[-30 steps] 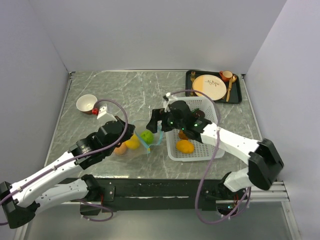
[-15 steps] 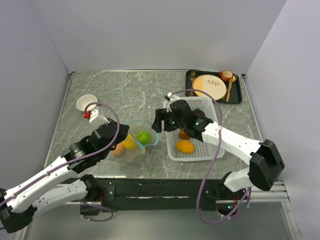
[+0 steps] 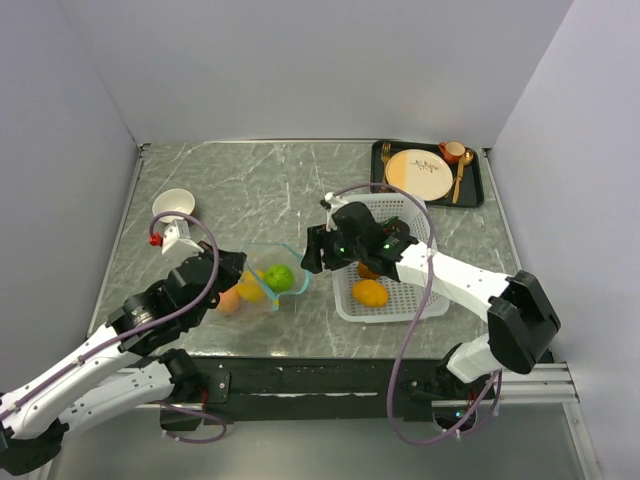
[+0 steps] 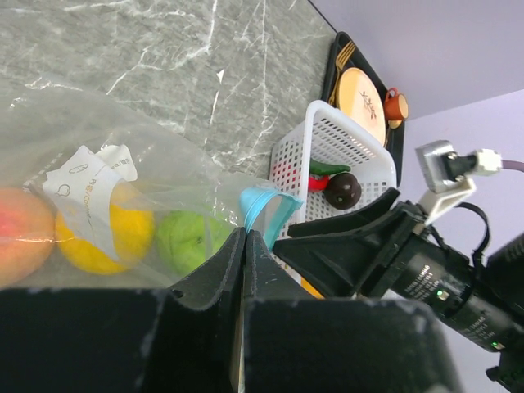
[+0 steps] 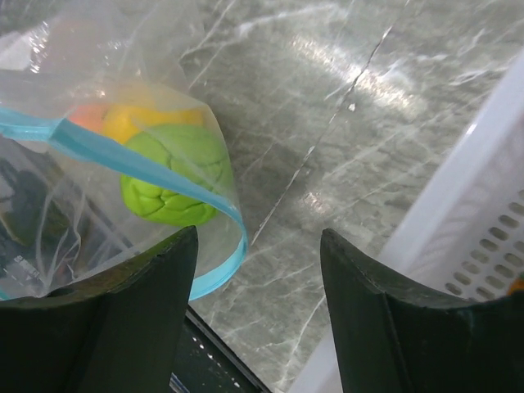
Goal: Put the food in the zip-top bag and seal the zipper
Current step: Adjust the zipper food storage bag at the center of the board.
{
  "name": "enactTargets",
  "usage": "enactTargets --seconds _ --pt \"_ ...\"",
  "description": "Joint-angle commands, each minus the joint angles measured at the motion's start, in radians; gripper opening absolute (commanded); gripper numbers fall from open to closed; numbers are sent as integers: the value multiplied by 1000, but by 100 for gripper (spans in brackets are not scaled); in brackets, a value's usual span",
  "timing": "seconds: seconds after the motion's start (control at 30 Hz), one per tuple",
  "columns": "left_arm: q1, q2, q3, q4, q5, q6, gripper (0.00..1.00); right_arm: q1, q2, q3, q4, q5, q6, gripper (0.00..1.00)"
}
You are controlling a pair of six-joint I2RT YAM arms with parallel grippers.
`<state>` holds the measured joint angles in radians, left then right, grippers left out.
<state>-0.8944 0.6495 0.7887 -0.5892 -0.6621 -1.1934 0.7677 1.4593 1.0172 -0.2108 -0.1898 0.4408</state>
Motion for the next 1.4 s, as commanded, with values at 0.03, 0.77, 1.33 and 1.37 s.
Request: enactTargets --seconds 0.03,0.77,1.33,1.37 --pt "-3 -13 7 6 -27 -8 6 1 44 49 68 -71 7 66" --pt "-5 88 10 -6 -42 14 8 22 -69 93 247 -185 98 8" --pt "-5 -267 15 -72 -111 -6 3 53 -39 210 252 -140 82 9" --pt "-5 -257 24 -86 -117 -8 3 54 -33 216 254 -145 84 10"
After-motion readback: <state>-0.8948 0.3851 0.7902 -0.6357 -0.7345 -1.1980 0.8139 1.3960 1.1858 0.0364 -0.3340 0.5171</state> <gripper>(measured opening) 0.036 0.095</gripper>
